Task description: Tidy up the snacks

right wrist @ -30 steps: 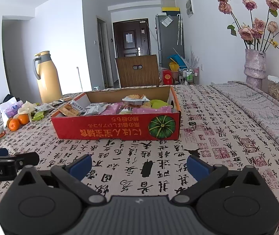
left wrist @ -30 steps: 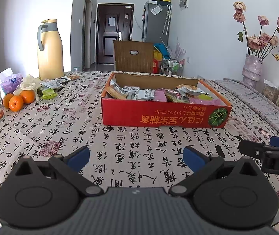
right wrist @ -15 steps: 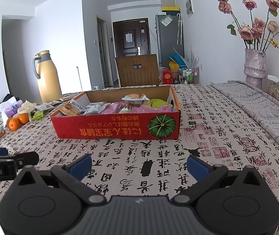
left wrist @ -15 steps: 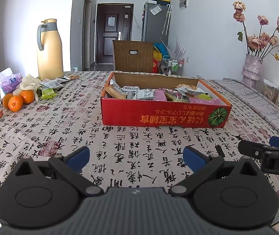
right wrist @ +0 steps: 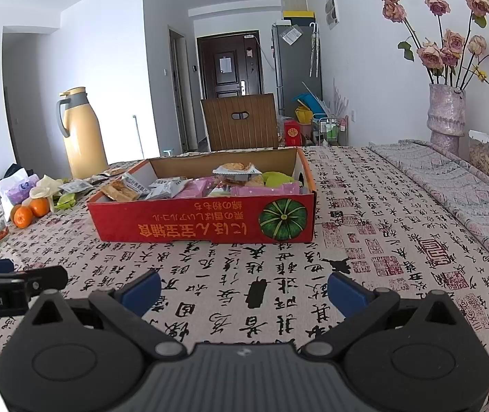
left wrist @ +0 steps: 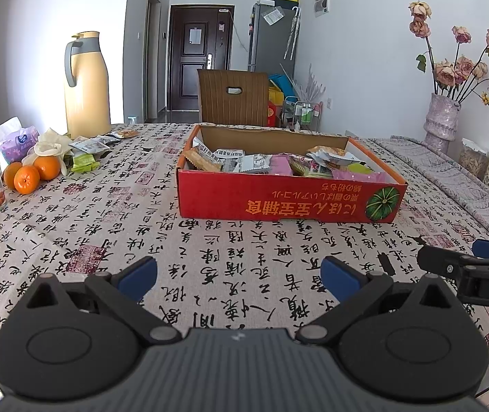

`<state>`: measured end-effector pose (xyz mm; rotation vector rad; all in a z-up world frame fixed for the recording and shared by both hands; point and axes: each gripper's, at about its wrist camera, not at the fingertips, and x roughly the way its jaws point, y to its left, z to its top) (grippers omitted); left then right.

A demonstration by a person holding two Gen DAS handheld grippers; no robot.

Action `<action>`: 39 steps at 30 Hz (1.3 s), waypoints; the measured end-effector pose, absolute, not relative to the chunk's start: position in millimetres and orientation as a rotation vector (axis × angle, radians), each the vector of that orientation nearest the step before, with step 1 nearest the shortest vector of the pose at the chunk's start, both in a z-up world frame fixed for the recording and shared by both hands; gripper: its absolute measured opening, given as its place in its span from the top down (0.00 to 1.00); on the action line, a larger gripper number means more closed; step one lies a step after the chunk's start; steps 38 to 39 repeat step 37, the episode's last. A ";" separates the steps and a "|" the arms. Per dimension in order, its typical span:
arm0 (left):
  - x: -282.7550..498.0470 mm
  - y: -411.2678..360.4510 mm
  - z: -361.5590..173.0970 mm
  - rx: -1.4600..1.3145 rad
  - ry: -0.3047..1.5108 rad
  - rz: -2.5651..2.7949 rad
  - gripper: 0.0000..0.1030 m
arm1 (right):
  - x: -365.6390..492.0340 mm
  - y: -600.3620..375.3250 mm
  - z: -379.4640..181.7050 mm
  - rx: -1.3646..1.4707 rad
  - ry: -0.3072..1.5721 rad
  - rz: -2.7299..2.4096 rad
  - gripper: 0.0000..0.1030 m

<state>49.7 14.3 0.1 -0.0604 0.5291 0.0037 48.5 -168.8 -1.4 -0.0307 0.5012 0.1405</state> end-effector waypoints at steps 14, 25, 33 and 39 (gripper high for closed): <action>49.9 13.5 -1.2 -0.058 0.529 -0.002 0.00 | 49.0 -168.5 -0.9 -0.031 0.502 0.140 0.00; 50.1 13.9 -0.1 -0.057 0.528 -0.005 0.00 | 49.1 -168.3 -0.7 -0.031 0.502 0.140 0.00; 50.0 14.0 0.6 -0.058 0.525 -0.008 0.00 | 48.9 -168.2 -0.6 -0.031 0.504 0.140 0.00; 49.9 15.1 3.0 -0.060 0.509 -0.011 0.00 | 49.4 -168.4 -1.3 -0.031 0.505 0.140 0.00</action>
